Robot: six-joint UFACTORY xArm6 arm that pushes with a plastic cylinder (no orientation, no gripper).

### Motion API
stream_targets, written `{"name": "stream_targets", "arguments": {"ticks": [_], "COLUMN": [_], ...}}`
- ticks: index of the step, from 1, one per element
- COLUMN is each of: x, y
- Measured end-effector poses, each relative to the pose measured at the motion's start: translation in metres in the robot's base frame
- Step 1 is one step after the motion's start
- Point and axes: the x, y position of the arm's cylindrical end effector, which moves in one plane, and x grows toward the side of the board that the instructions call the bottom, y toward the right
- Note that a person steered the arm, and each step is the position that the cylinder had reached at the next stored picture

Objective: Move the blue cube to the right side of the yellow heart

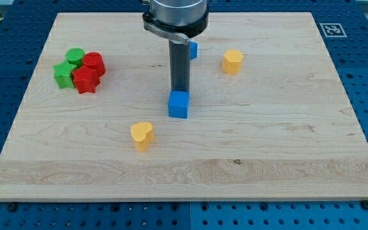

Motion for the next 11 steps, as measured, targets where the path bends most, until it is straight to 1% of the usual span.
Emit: {"name": "stream_targets", "arguments": {"ticks": [3,5,6,7,10,11], "x": [0.006,0.035,0.035,0.018,-0.075,-0.099], "y": [-0.008,-0.008,-0.008,-0.017,-0.045,-0.046]}}
